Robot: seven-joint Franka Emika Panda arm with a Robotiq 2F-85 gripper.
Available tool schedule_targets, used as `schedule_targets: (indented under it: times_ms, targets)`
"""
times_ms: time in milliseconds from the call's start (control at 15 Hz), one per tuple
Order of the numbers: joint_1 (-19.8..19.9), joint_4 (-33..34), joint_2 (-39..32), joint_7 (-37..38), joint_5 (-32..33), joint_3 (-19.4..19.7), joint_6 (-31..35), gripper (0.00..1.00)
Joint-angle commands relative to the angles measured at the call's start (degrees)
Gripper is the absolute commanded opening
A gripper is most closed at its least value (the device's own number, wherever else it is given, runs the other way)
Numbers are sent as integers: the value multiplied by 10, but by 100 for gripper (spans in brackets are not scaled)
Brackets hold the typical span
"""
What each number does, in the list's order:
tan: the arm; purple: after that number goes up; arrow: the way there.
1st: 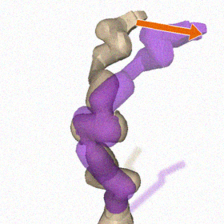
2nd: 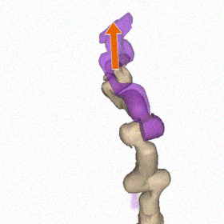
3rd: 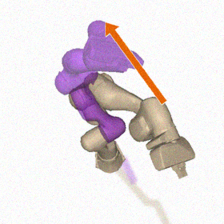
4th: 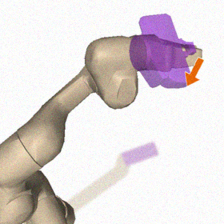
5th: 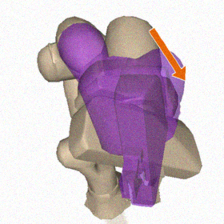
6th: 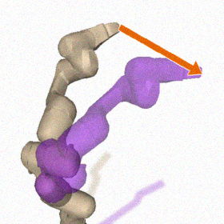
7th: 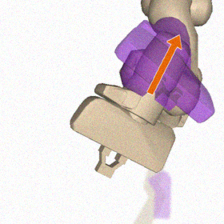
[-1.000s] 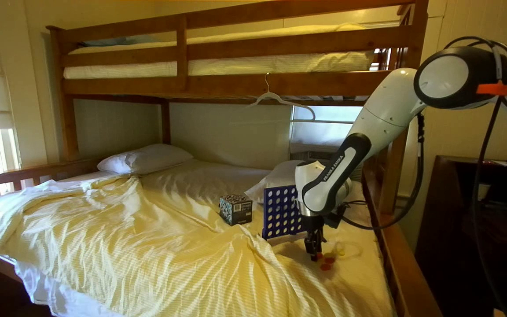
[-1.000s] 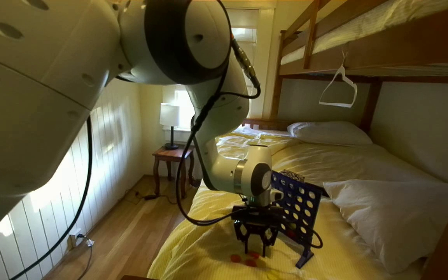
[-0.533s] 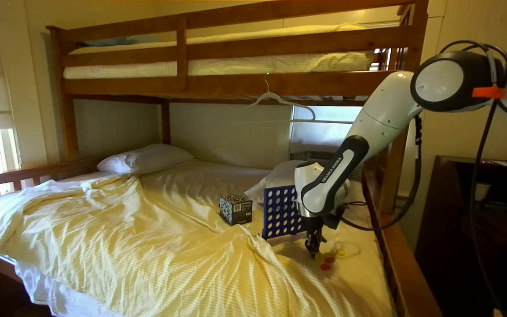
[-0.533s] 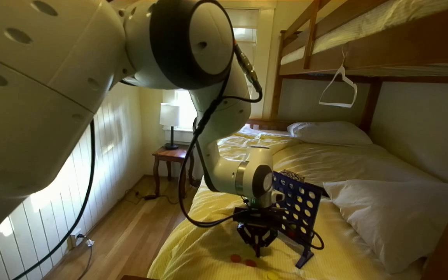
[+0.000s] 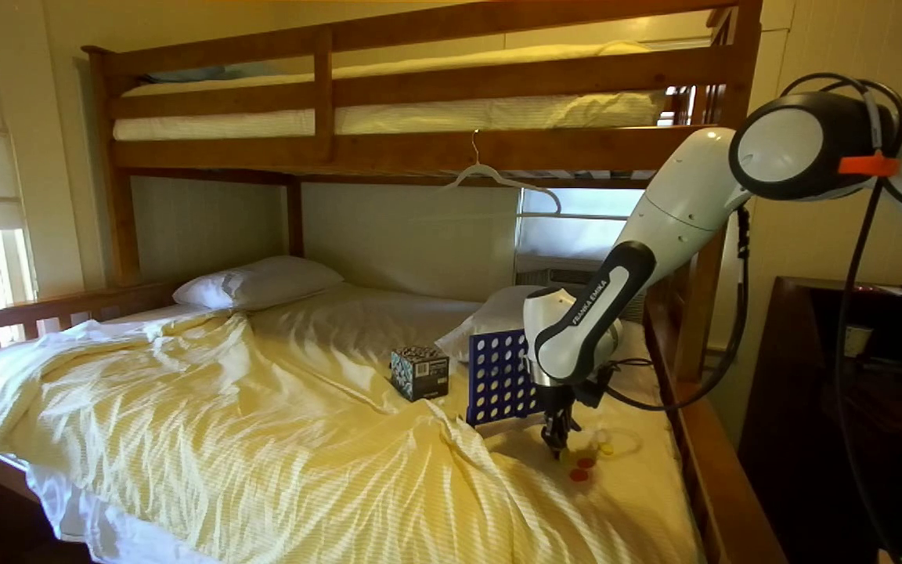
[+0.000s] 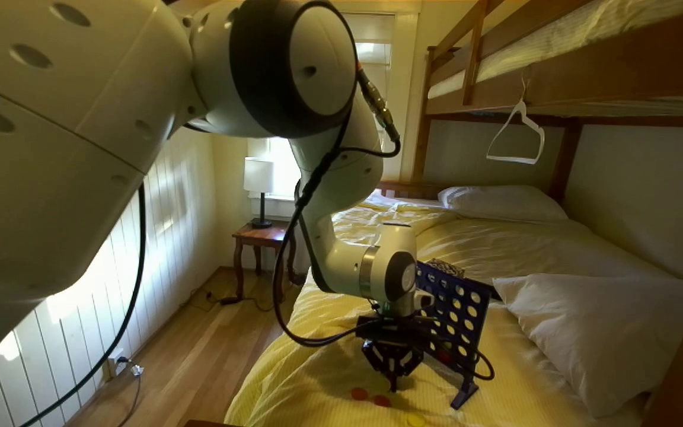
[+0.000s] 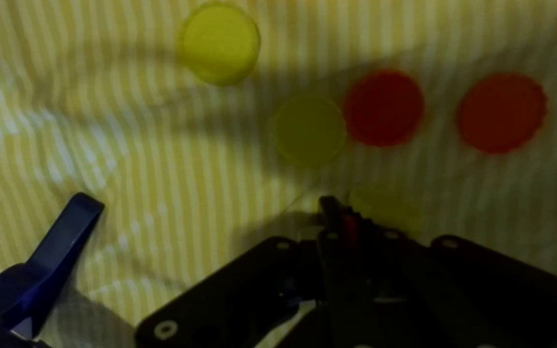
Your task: Pick up the orange circle and put it in the blue object
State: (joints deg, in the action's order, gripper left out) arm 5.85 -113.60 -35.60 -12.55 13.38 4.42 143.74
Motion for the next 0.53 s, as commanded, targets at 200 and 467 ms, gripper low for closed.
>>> schedule_targets:
  times_ms: [200, 467]
  targets:
    - [8, 8, -2, -12, -10, -8, 7, 14]
    - [8, 8, -2, -11, -9, -8, 9, 0]
